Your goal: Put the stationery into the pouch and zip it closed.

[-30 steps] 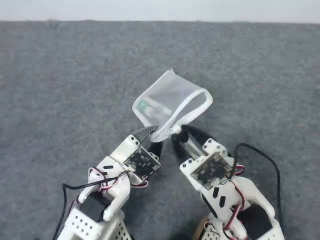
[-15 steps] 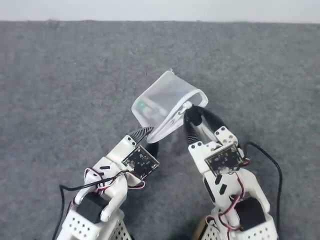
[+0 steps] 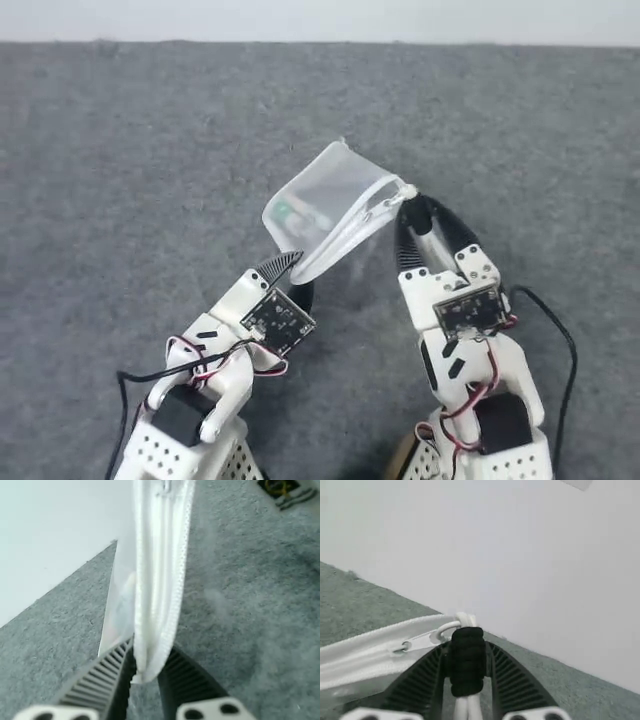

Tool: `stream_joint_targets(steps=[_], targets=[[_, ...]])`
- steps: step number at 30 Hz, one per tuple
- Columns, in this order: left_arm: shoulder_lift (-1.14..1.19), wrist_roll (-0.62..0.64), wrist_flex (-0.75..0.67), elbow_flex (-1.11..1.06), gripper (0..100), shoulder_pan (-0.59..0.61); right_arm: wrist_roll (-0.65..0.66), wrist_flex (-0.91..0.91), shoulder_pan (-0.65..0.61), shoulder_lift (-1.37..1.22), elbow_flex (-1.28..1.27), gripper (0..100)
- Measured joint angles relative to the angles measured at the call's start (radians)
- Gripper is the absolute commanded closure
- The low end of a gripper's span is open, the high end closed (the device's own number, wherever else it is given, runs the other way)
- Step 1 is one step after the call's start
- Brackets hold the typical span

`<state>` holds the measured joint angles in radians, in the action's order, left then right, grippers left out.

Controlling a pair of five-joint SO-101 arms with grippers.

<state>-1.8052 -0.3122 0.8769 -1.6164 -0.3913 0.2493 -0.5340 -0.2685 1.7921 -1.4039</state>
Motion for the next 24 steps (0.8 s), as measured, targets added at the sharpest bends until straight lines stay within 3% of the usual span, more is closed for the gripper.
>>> stream_joint_targets(steps=[12,24], targets=[[0.000,0.000,0.000,0.002,99,0.000,-0.011,0.261,0.118,0.000,-0.160,99.2],[0.000,0.000,0.000,0.002,99,-0.002,-0.077,0.279,0.163,0.000,-0.161,99.2]])
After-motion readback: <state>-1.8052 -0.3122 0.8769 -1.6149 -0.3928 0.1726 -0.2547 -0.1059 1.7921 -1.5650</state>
